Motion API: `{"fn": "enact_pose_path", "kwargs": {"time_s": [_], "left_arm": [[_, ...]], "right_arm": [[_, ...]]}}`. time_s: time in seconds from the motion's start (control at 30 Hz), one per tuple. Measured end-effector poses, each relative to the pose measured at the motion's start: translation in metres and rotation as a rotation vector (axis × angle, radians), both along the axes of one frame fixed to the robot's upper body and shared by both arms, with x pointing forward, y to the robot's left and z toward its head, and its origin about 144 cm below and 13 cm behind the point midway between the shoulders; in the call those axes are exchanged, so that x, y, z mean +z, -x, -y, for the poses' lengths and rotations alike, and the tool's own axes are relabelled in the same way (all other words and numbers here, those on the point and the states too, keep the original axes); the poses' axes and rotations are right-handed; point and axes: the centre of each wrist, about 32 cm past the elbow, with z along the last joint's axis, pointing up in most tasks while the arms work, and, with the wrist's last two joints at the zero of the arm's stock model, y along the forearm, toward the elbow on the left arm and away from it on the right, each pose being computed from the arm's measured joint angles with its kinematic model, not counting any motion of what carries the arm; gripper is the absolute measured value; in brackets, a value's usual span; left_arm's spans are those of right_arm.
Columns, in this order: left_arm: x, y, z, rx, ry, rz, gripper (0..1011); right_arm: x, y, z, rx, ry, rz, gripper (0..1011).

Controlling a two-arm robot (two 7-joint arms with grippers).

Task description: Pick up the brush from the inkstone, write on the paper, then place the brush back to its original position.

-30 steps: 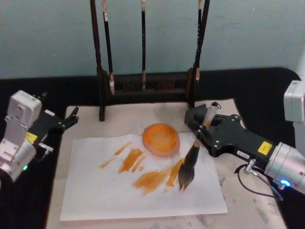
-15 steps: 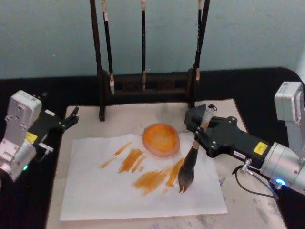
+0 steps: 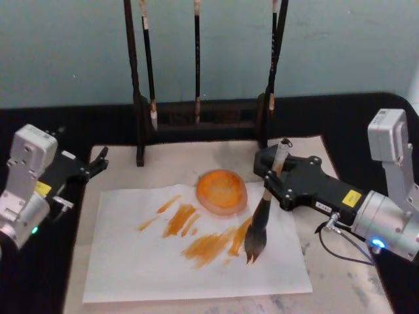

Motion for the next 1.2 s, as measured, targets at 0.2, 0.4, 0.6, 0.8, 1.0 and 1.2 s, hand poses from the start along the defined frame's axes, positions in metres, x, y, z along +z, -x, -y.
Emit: {"fn": "enact_pose_path", "kwargs": {"time_s": [0.2,0.4,0.6,0.8,1.0,1.2], "left_arm": [[0.0,0.0,0.0,0.0,0.0,0.0,1001],[0.0,0.0,0.0,0.0,0.0,0.0,1001],[0.0,0.0,0.0,0.0,0.0,0.0,1001],[0.0,0.0,0.0,0.0,0.0,0.0,1001],[0.0,0.0,0.0,0.0,0.0,0.0,1001],[0.0,0.0,0.0,0.0,0.0,0.0,1001]], "right_arm": [[0.0,-0.005,0.0,-0.009,0.004,0.008,156],[0.001,-0.01,0.002,-0.021,0.004,0.014,156],[0.001,-0.014,0.003,-0.029,0.005,0.018,156],[0.001,-0.019,0.004,-0.04,0.006,0.023,156],[0.001,-0.024,0.005,-0.051,0.011,0.03,156],[0.001,-0.027,0.005,-0.06,0.016,0.037,156]]}}
